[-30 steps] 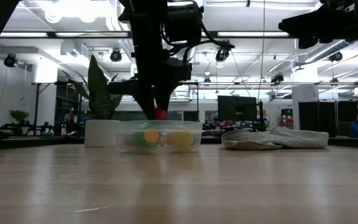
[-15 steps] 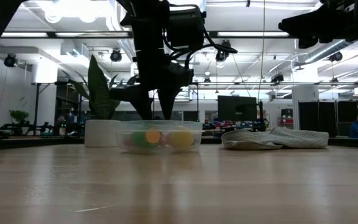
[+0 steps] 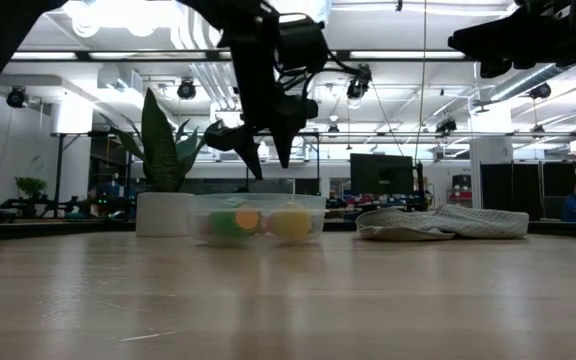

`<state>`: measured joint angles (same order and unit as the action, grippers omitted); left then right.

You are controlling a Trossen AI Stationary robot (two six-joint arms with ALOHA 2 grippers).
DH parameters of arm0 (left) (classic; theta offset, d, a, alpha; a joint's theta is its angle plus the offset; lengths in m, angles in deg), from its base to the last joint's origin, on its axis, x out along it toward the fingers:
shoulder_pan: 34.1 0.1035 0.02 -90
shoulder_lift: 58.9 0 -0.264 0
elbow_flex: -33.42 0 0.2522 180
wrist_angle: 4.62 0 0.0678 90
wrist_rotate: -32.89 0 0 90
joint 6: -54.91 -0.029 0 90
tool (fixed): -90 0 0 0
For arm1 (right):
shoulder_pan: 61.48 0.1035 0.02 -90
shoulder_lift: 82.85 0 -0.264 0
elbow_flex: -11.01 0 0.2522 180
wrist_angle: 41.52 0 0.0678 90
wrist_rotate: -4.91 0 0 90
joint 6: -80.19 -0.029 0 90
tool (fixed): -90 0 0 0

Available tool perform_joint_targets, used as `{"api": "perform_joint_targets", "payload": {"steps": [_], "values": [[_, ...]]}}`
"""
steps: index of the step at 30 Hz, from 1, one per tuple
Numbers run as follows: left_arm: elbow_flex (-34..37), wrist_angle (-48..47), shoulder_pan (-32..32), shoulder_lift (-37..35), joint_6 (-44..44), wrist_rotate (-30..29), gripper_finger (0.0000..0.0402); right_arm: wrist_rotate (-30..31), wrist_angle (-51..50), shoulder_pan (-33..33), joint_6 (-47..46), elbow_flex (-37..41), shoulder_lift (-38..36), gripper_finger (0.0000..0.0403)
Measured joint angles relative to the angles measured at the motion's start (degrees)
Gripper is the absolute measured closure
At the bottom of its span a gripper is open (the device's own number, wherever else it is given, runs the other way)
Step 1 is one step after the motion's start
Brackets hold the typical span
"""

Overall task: Pick and placing Produce into tupperware
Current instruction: Put the red cherry into the transparent bin

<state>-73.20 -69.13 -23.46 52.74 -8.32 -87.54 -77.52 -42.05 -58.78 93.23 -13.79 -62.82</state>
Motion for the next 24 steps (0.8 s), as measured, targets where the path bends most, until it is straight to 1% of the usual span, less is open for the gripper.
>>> {"api": "perform_joint_targets", "payload": {"steps": [2,4,7,9,12,14,17,24], "values": [[-0.13,1.7,2.74,0.0,-6.59,1.01,0.016,0.0,-0.02,0.0,0.0,0.0,0.0,0.0332],[0.16,3.55,5.48,0.0,-11.53,4.44,0.016,0.0,0.0,0.02,0.0,0.0,-0.01,0.0332],[0.65,3.71,9.32,0.01,-17.38,10.75,0.016,-0.01,-0.02,0.0,0.0,0.0,-0.01,0.0332],[0.67,4.28,11.08,0.65,-19.5,11.55,0.016,0.0,-0.02,0.0,0.0,0.0,0.0,0.0332],[0.86,4.23,13.09,1.56,-20.87,12.7,0.016,0.0,-0.02,0.02,0.01,0.0,0.0,0.0332],[0.89,4.54,14.1,2.17,-22.16,14.99,0.016,-0.01,0.0,0.01,0.02,0.0,0.0,0.0332],[1.01,4.31,14.53,3.4,-22.52,15.0,0.016,-0.01,0.4,0.0,0.13,0.0,0.0,0.0332],[1.29,3.17,13.33,6.46,-19.71,15.01,0.0159,0.0,0.77,0.0,0.5,0.0,0.02,0.0332]]}}
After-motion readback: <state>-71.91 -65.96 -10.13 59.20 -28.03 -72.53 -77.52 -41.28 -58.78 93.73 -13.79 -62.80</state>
